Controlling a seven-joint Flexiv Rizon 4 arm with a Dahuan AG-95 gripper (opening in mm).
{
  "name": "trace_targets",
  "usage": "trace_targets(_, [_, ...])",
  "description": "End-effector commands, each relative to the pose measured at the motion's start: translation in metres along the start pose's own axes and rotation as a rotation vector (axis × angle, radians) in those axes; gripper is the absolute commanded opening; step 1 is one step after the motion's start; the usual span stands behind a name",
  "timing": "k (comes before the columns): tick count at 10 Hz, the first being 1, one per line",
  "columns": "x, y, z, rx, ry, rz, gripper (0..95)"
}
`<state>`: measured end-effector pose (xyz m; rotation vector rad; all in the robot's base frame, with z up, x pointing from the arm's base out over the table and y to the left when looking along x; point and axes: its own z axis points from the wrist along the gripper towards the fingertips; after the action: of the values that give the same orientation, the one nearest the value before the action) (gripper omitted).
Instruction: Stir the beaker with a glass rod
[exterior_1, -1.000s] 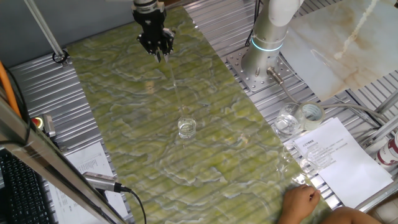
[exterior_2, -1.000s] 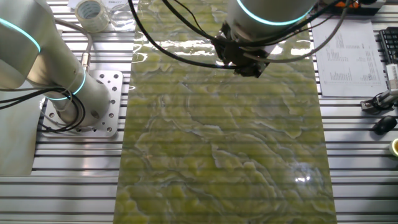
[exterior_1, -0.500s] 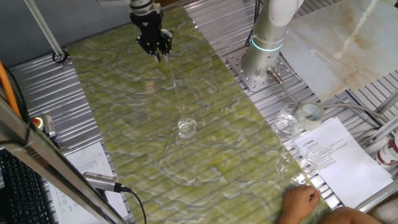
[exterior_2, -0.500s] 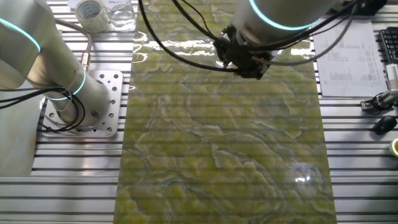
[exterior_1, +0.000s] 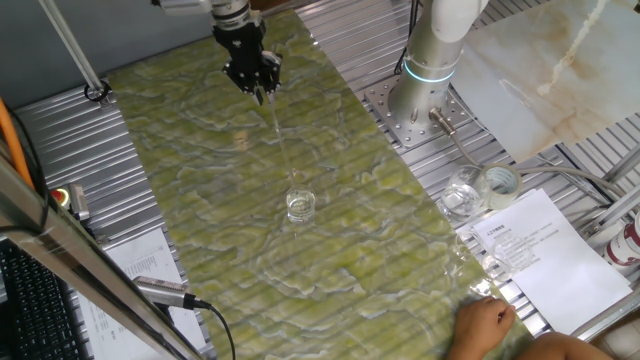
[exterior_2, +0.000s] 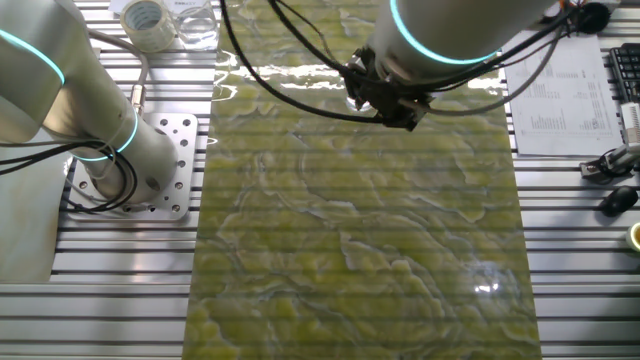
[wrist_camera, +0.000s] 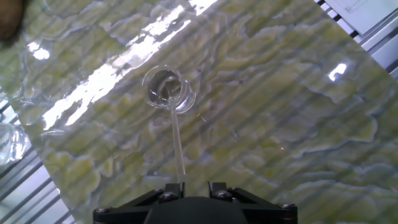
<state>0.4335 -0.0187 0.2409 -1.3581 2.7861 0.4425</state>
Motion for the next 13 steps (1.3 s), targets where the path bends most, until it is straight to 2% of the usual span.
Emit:
trace_targets(1, [0.002, 0.003, 0.003, -0.006, 0.013, -0.007, 19.0])
trace_targets(4, [0.007, 0.008, 0.007, -0.020, 0.013, -0.017, 19.0])
trace_targets(7, [0.006, 0.011, 0.006, -0.026, 0.010, -0.017, 19.0])
trace_targets(8, [0.003, 0.011, 0.008, -0.038, -0.010, -0.015, 19.0])
trace_targets(12, [-0.004, 0.010, 0.014, -0.036, -0.016, -0.011, 19.0])
trace_targets(13, [-0.004, 0.010, 0.014, -0.040, -0.028, -0.022, 19.0])
